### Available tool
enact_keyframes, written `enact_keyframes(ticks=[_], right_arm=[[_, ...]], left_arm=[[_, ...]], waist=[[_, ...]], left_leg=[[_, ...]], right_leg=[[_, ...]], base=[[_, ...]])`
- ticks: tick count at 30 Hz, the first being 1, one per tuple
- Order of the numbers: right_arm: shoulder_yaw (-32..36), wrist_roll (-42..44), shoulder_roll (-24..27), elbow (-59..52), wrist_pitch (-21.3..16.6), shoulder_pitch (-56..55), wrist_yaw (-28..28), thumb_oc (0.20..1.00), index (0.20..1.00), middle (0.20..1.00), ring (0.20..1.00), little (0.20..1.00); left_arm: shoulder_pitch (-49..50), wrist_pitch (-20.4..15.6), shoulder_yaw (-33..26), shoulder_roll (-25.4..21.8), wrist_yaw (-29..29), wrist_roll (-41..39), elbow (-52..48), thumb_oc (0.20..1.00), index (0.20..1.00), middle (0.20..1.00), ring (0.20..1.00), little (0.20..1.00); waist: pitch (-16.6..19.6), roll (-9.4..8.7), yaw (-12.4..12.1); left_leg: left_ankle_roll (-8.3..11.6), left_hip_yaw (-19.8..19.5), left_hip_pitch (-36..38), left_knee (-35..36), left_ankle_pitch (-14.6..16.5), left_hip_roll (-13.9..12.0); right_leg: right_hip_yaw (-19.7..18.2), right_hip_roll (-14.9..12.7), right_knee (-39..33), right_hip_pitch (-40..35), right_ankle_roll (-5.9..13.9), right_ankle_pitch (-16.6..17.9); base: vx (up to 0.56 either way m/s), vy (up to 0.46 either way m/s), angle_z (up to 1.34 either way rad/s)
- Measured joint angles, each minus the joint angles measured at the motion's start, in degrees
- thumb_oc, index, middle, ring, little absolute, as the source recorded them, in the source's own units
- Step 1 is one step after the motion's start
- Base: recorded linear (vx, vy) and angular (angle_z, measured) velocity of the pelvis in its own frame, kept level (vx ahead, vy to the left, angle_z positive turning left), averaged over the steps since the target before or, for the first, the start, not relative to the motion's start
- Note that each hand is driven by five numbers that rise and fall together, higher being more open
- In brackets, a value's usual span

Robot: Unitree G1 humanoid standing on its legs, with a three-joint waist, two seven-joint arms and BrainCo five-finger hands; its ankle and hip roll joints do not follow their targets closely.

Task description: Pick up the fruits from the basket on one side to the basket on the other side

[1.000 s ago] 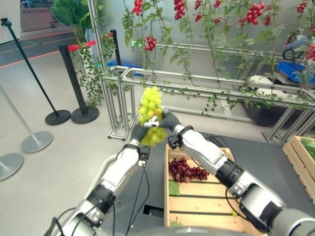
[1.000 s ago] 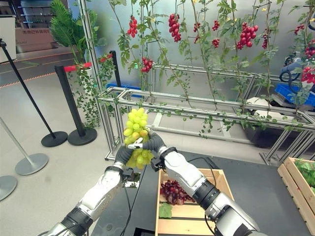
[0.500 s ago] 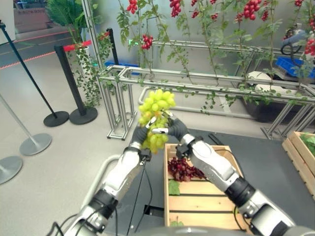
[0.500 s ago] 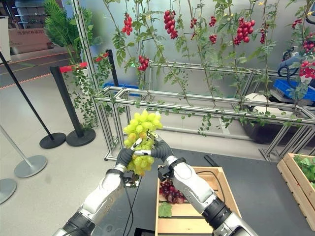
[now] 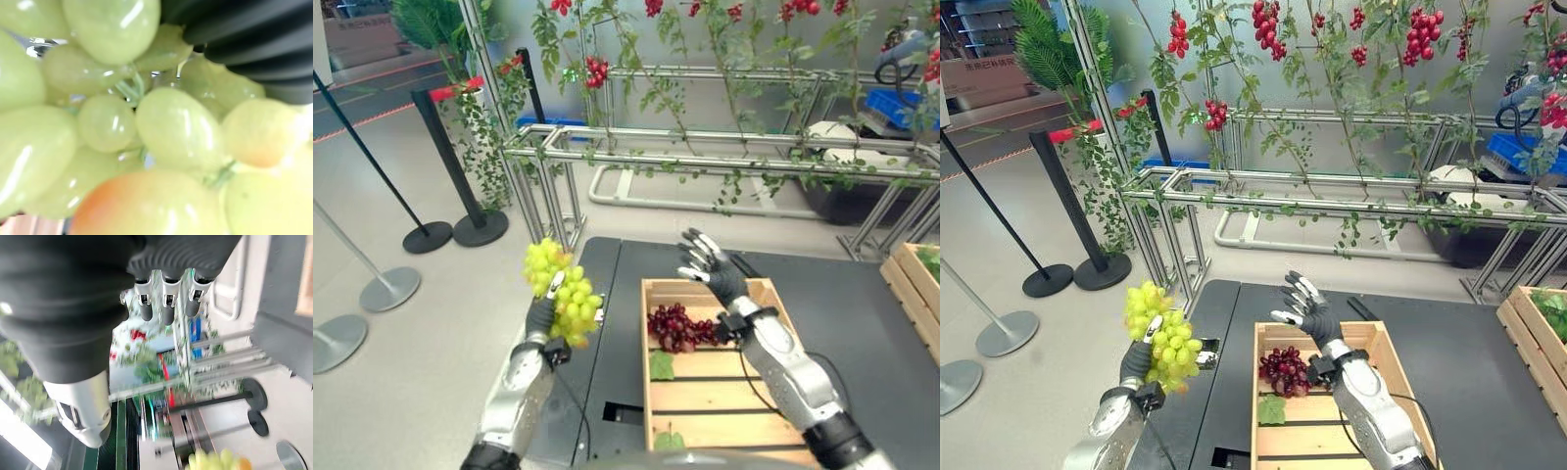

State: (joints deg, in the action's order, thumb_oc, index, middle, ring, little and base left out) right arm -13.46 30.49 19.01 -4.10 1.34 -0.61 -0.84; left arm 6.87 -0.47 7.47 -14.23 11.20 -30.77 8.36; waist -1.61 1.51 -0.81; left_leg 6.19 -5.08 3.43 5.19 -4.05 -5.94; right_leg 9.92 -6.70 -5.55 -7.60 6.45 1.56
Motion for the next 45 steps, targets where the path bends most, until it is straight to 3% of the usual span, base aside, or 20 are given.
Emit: enact_keyframes(ticks=[15,18,19,20,21,22,24,28,29,30,31,32,33,34,36,37,38,41,44,45], right_arm=[[4.77,-3.1,-0.07,1.36,-2.61,-7.72,-0.91,1.0,1.0,1.0,1.0,1.0],[5.45,-5.25,0.17,2.43,-3.69,-8.66,-0.96,1.0,1.0,1.0,1.0,1.0],[7.53,-6.24,0.12,2.36,-3.92,-9.46,0.05,1.0,1.0,1.0,1.0,1.0],[7.87,-6.61,0.36,2.29,-3.89,-8.87,0.1,1.0,1.0,1.0,1.0,1.0],[7.72,-6.99,0.18,2.31,-3.93,-7.59,0.32,1.0,1.0,1.0,1.0,1.0],[7.61,-7.36,-0.42,2.26,-4.6,-5.75,1.21,1.0,1.0,1.0,1.0,1.0],[6.5,-7.38,-0.67,1.6,-5.45,-4.2,1.53,1.0,1.0,1.0,1.0,1.0],[5.41,-7.45,-0.3,1.94,-5.99,-3.18,1.77,1.0,1.0,1.0,1.0,1.0],[4.9,-7.45,-0.8,2.54,-5.92,-2.84,1.82,1.0,1.0,1.0,1.0,1.0],[4.6,-7.46,-1.81,2.94,-5.83,-2.93,1.77,1.0,1.0,1.0,1.0,1.0],[4.88,-7.47,-1.82,2.67,-5.84,-2.73,1.73,1.0,1.0,1.0,1.0,1.0],[5.18,-7.57,-1.82,2.76,-5.87,-1.8,1.83,1.0,1.0,1.0,1.0,1.0],[5.39,-7.6,-1.61,2.35,-5.96,-1.2,1.95,1.0,1.0,1.0,1.0,1.0],[6.46,-7.64,-0.61,1.59,-6.22,-1.76,2.22,1.0,1.0,1.0,1.0,1.0],[6.49,-7.66,-0.43,2.15,-6.02,-1.69,2.59,1.0,1.0,1.0,1.0,1.0],[5.85,-7.86,-0.61,2.22,-6.01,-1.41,2.28,1.0,1.0,1.0,1.0,1.0],[4.45,-7.92,-0.69,2.21,-6.01,0.14,2.04,1.0,1.0,1.0,1.0,1.0],[4.6,-8.04,-4.09,2.96,-6.0,-0.74,1.77,1.0,1.0,1.0,1.0,1.0],[4.4,-8.13,-5.02,3.24,-6.0,-1.0,1.9,1.0,1.0,1.0,1.0,1.0],[4.63,-8.38,-5.3,3.44,-6.04,-1.17,1.96,1.0,1.0,1.0,1.0,1.0]], left_arm=[[8.38,-1.36,-4.73,1.92,-5.21,-2.67,-2.91,0.2,0.2,0.2,0.2,0.2],[9.39,-1.53,-5.35,2.9,-6.08,-2.81,-3.78,0.2,0.2,0.2,0.2,0.2],[6.14,-1.48,-4.07,3.31,-6.63,-2.82,-2.95,0.2,0.2,0.2,0.2,0.2],[5.17,-1.63,-4.09,3.63,-6.87,-2.84,-2.98,0.2,0.2,0.2,0.2,0.2],[5.2,-2.03,-4.39,3.61,-6.93,-3.23,-2.82,0.2,0.2,0.2,0.2,0.2],[5.01,-2.06,-4.19,2.14,-6.88,-3.95,-2.22,0.2,0.2,0.2,0.2,0.2],[6.5,-2.44,-4.45,1.43,-7.03,-4.0,-2.51,0.2,0.2,0.2,0.2,0.2],[6.84,-2.94,-6.22,2.98,-7.13,-4.39,-5.28,0.2,0.2,0.2,0.2,0.2],[6.0,-3.04,-6.7,2.89,-7.01,-4.4,-5.22,0.2,0.2,0.2,0.2,0.2],[4.57,-3.07,-6.93,1.8,-6.9,-4.4,-4.99,0.2,0.2,0.2,0.2,0.2],[3.93,-3.14,-7.12,1.58,-6.89,-4.41,-5.05,0.2,0.2,0.2,0.2,0.2],[4.32,-3.32,-7.81,1.5,-6.67,-4.36,-4.92,0.2,0.2,0.2,0.2,0.2],[4.76,-3.36,-7.92,1.38,-6.62,-4.33,-4.92,0.2,0.2,0.2,0.2,0.2],[5.07,-3.35,-7.34,1.87,-6.62,-4.22,-4.88,0.2,0.2,0.2,0.2,0.2],[5.01,-3.41,-6.51,1.71,-6.56,-3.59,-5.73,0.2,0.2,0.2,0.2,0.2],[5.1,-3.62,-6.86,1.72,-6.33,-3.6,-6.17,0.2,0.2,0.2,0.2,0.2],[4.55,-3.66,-8.06,1.39,-5.99,-3.58,-6.35,0.2,0.2,0.2,0.2,0.2],[4.65,-3.72,-9.48,-2.01,-5.89,0.58,-7.18,0.2,0.2,0.2,0.2,0.2],[5.7,-3.7,-9.21,-2.47,-5.9,2.31,-7.27,0.2,0.2,0.2,0.2,0.2],[5.2,-3.71,-9.43,-2.55,-5.81,3.1,-7.3,0.2,0.2,0.2,0.2,0.2]], waist=[[-2.15,2.66,-0.09],[-4.3,3.89,-1.67],[-5.26,3.21,0.41],[-6.23,2.54,0.69],[-6.55,2.56,-1.4],[-7.24,1.55,-1.87],[-7.72,0.77,-1.63],[-7.67,0.89,-1.3],[-7.62,0.33,-2.23],[-6.66,-2.25,-1.77],[-6.58,-3.4,-1.62],[-6.68,-3.43,-3.46],[-6.39,-2.98,-3.43],[-5.51,-0.76,-1.64],[-5.54,0.48,-2.68],[-5.74,0.86,-3.51],[-6.05,0.99,-3.47],[-4.74,-2.79,-5.15],[-5.34,-2.67,-5.41],[-5.75,-2.71,-6.24]], left_leg=[[0.12,-1.63,-1.41,-0.98,-0.05,-1.11],[2.28,-3.29,-6.46,-3.47,-1.67,-1.27],[2.58,2.05,-11.14,-3.02,-8.42,0.44],[2.08,6.45,-12.37,-2.85,-8.61,0.43],[-0.96,12.08,-12.87,-4.56,-5.02,-0.69],[-3.31,23.37,-13.0,-11.5,1.05,-3.97],[-1.84,20.04,-10.24,-19.52,1.84,-3.95],[-2.11,12.96,-8.77,-12.26,2.77,-0.34],[-2.34,11.53,-8.98,-9.23,0.59,1.06],[-2.29,14.0,-7.85,-2.28,0.55,1.19],[-2.57,17.05,-8.31,-5.35,2.03,0.48],[-2.42,21.58,-7.98,-14.11,4.82,-2.24],[-1.8,23.1,-7.2,-16.04,6.76,-2.46],[-0.78,23.45,-5.93,-14.1,8.74,-1.8],[-3.15,24.09,-5.07,-12.08,7.61,-1.32],[-3.66,23.96,-5.09,-11.64,7.3,-1.35],[-4.31,23.03,-5.1,-10.81,6.9,-1.16],[-5.0,21.67,-5.83,-10.25,6.5,1.51],[-6.42,19.85,-4.19,-8.07,5.65,2.11],[-6.8,17.34,-4.7,-8.07,6.02,1.97]], right_leg=[[1.75,1.41,-0.03,0.22,-0.65,-0.4],[4.92,3.06,0.4,0.94,-1.27,-0.28],[11.26,1.05,0.24,1.27,-2.45,-0.83],[12.97,0.48,0.24,1.7,-2.84,-0.97],[14.63,0.27,0.75,1.99,-2.81,-0.06],[20.85,-1.52,1.45,1.58,-2.58,0.04],[23.87,-4.58,4.83,-0.2,-1.05,-1.19],[23.67,-5.59,7.71,0.33,1.92,-4.38],[23.49,-4.85,7.96,0.24,1.26,-5.09],[25.02,-4.67,3.5,-0.94,-0.32,-3.38],[26.53,-5.6,2.65,-0.93,0.01,-3.1],[30.9,-6.71,3.63,-1.81,0.88,-1.81],[32.98,-7.07,4.1,-2.55,1.55,-1.6],[36.17,-8.27,7.3,-3.79,2.24,-1.77],[37.66,-11.97,15.78,-1.04,0.94,-2.99],[37.51,-10.98,15.09,-0.05,0.55,-4.27],[38.15,-9.56,13.93,1.08,-1.65,-2.73],[38.53,-9.4,11.74,-0.21,-1.63,-0.44],[38.16,-12.25,19.64,1.42,-0.4,-2.08],[35.6,-11.08,18.99,1.2,-0.43,-2.08]], base=[[-0.1,-0.064,0.06],[-0.26,0.014,0.86],[-0.2,-0.033,1.9],[-0.22,-0.082,1.78],[-0.12,-0.097,0.75],[-0.19,-0.047,0.69],[-0.22,0.024,0.87],[-0.13,0.036,1.04],[-0.23,0.193,1.57],[-0.17,0.168,1.58],[-0.15,0.194,1.42],[-0.08,0.188,0.78],[-0.15,0.296,1.52],[-0.1,0.232,1.69],[-0.05,0.154,1.06],[-0.14,0.319,0.36],[-0.12,0.236,0.19],[-0.12,0.224,0.39],[-0.05,0.126,0.41],[0.03,0.075,0.38]])
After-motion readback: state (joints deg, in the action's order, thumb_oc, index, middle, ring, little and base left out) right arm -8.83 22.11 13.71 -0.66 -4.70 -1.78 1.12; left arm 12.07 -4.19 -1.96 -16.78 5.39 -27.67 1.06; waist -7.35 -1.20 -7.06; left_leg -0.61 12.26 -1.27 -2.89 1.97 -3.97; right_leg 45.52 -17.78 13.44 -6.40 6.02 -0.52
